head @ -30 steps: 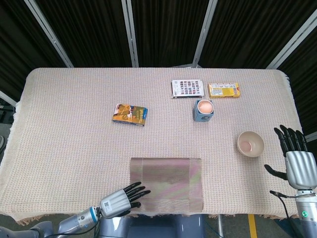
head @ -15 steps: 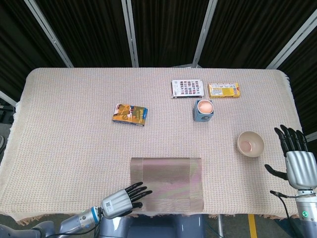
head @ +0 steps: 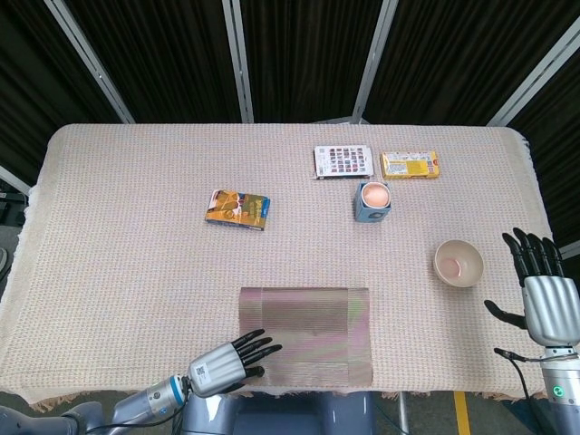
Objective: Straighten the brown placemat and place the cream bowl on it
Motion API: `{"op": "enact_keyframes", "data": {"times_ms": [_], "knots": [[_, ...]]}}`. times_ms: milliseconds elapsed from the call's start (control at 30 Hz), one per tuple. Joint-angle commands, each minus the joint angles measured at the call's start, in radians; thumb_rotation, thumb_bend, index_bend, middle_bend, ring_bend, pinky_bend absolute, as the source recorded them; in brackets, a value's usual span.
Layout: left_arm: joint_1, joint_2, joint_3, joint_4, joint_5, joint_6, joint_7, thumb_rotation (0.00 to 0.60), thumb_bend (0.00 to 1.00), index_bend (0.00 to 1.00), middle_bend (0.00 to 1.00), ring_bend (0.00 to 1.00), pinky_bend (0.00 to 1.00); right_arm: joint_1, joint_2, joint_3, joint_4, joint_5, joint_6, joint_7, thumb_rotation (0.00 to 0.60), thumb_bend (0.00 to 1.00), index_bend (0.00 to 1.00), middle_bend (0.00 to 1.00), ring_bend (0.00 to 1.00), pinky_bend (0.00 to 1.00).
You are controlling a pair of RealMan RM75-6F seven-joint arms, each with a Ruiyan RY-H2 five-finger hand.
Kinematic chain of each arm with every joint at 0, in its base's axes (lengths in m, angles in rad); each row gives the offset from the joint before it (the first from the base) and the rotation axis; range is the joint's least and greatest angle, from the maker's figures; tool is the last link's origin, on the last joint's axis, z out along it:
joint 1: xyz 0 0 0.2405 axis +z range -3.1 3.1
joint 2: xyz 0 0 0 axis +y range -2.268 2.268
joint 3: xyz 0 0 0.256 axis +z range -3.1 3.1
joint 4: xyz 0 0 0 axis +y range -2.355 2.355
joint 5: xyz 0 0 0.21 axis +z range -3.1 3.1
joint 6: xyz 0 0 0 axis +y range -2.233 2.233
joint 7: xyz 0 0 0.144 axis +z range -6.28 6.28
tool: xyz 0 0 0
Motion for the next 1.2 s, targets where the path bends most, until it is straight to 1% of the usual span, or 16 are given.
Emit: {"op": "enact_keyframes", "data": {"times_ms": [33,400,700,1000,1200], "knots": [[-0.004,0.001,-0.003,-0.007,-0.005,-0.002,0.005,0.600,0.35,0.41,0.00,0.00,0.00,-0.001,0.000,0.000,0.000,0.000,0.000,0.000,0.600,0.00,0.00,0.00,0.00,0.00],[-0.025,0.004,-0.027,-0.044,-0.029,-0.012,0.021,0.600,0.35,0.41,0.00,0.00,0.00,-0.002,0.001,0.003,-0.001,0.001,-0.001,0.002,0.600,0.00,0.00,0.00,0.00,0.00],[-0.032,-0.001,-0.030,-0.056,-0.048,-0.036,0.037,0.600,0.35,0.41,0.00,0.00,0.00,-0.003,0.002,0.005,-0.001,0.002,-0.001,0.004,0.600,0.00,0.00,0.00,0.00,0.00],[-0.060,-0.001,-0.071,-0.104,-0.066,-0.038,0.053,0.600,0.35,0.41,0.00,0.00,0.00,-0.002,0.002,0.007,0.000,0.005,-0.004,0.004,0.600,0.00,0.00,0.00,0.00,0.00],[-0.071,0.001,-0.078,-0.123,-0.078,-0.060,0.069,0.600,0.35,0.41,0.00,0.00,0.00,-0.003,0.004,0.008,-0.001,0.005,-0.003,0.006,0.600,0.00,0.00,0.00,0.00,0.00]]}}
